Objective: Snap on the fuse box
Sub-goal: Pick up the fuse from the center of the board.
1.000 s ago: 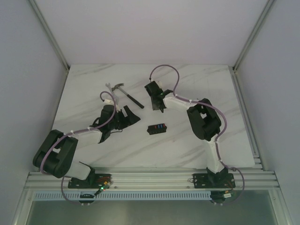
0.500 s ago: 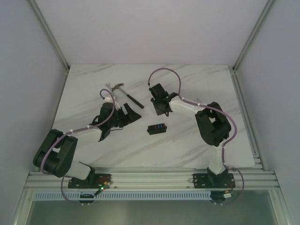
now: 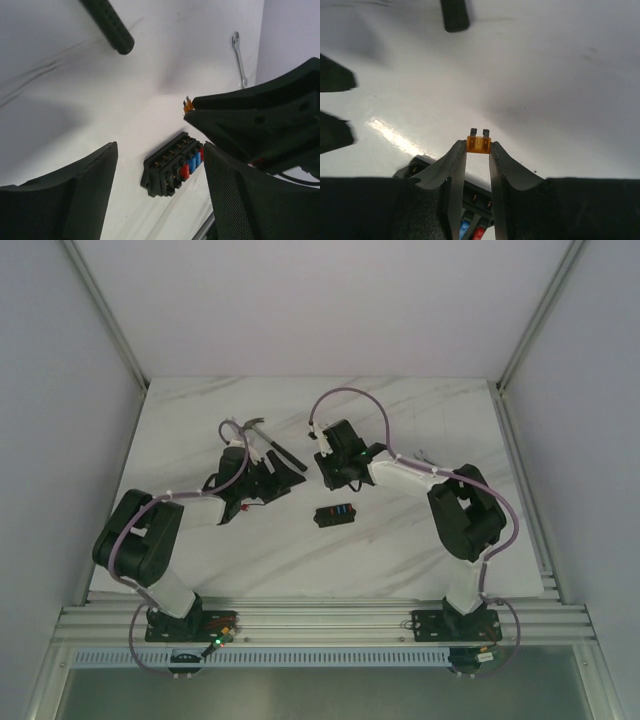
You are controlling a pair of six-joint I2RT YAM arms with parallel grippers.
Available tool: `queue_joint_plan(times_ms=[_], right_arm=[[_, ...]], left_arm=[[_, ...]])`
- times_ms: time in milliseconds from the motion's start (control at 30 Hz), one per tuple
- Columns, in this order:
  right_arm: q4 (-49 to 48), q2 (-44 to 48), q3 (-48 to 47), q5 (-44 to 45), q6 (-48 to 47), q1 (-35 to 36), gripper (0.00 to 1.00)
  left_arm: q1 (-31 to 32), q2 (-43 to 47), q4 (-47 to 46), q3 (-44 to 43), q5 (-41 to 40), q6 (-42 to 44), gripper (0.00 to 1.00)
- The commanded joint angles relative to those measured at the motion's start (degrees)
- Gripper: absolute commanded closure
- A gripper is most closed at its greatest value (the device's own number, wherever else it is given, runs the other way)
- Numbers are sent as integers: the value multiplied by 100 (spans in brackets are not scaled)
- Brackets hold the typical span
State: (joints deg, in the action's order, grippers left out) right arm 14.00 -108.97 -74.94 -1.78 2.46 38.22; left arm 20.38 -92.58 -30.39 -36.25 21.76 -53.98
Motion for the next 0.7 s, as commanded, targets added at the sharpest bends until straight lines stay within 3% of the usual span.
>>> queue_joint_plan(times_ms=[0, 667], right_arm=[[-403, 185, 122, -556, -203, 69, 75], [-1218, 528, 425, -1262, -145, 229, 74]], left_arm=[[-47, -301, -351, -348, 404, -258, 24], [-61, -816, -625, -659, 697, -722, 47]])
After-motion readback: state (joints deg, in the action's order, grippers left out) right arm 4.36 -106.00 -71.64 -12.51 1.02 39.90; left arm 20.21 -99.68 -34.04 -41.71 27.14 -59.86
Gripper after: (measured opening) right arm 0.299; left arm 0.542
